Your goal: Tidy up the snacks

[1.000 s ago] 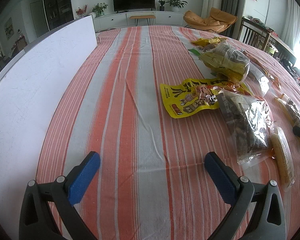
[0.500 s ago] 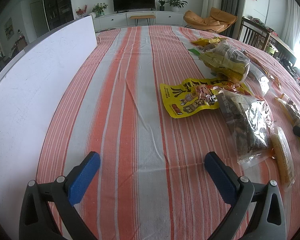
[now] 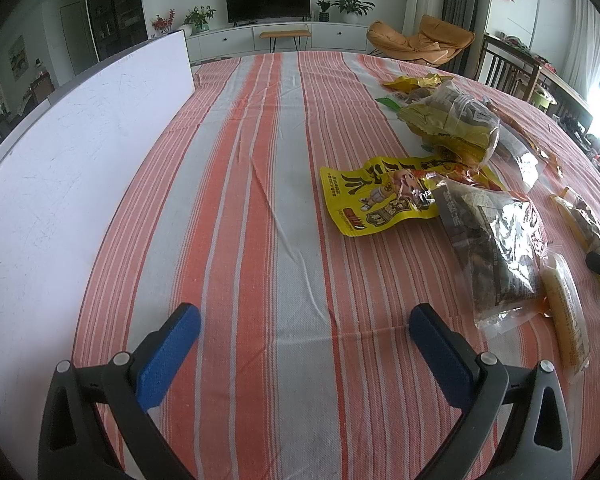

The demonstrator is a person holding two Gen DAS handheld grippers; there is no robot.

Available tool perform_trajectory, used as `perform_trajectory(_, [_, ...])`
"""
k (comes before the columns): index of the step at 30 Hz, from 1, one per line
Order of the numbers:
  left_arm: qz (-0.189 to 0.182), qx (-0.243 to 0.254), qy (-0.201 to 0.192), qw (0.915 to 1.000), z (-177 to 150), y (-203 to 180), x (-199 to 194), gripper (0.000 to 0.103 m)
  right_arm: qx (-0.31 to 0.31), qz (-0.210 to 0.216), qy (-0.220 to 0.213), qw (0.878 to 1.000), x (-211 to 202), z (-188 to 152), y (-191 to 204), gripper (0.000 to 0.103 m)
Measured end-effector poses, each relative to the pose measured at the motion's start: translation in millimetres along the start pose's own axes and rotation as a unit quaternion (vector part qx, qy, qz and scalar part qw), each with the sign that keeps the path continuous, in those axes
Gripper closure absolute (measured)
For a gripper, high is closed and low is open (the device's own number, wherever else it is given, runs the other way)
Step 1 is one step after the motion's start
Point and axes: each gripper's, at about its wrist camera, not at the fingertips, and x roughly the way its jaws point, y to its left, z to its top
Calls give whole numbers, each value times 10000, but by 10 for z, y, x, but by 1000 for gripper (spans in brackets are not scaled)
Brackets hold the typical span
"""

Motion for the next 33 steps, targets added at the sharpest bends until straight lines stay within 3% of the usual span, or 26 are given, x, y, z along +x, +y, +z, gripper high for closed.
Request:
perform_trajectory(20, [13,6,30,10000,8,-4,6,0,0,0,0,10000,-1,1,-1,8])
perform_trajectory(23, [18,113,662,9977,148,-40,40,2,0,1,0,10000,2,5,-4,8])
perform_trajectory(25, [-233,416,762,9959,311,-161,-47,7,0,0,0,10000,0,2,-2,8])
perform_trajectory(28, [-636,1241,416,9894,707,-574,-346,6,0,0,0,10000,0,2,-2,8])
perform_trajectory(30, [-704,2020,162,9767,998,-993,-481,4,0,0,0,10000,0,1,-2,8])
perform_trajectory(33, [-614,2757,69,9592,1324,-1501,-403,2,1,2,0,10000,0,2,-2,8])
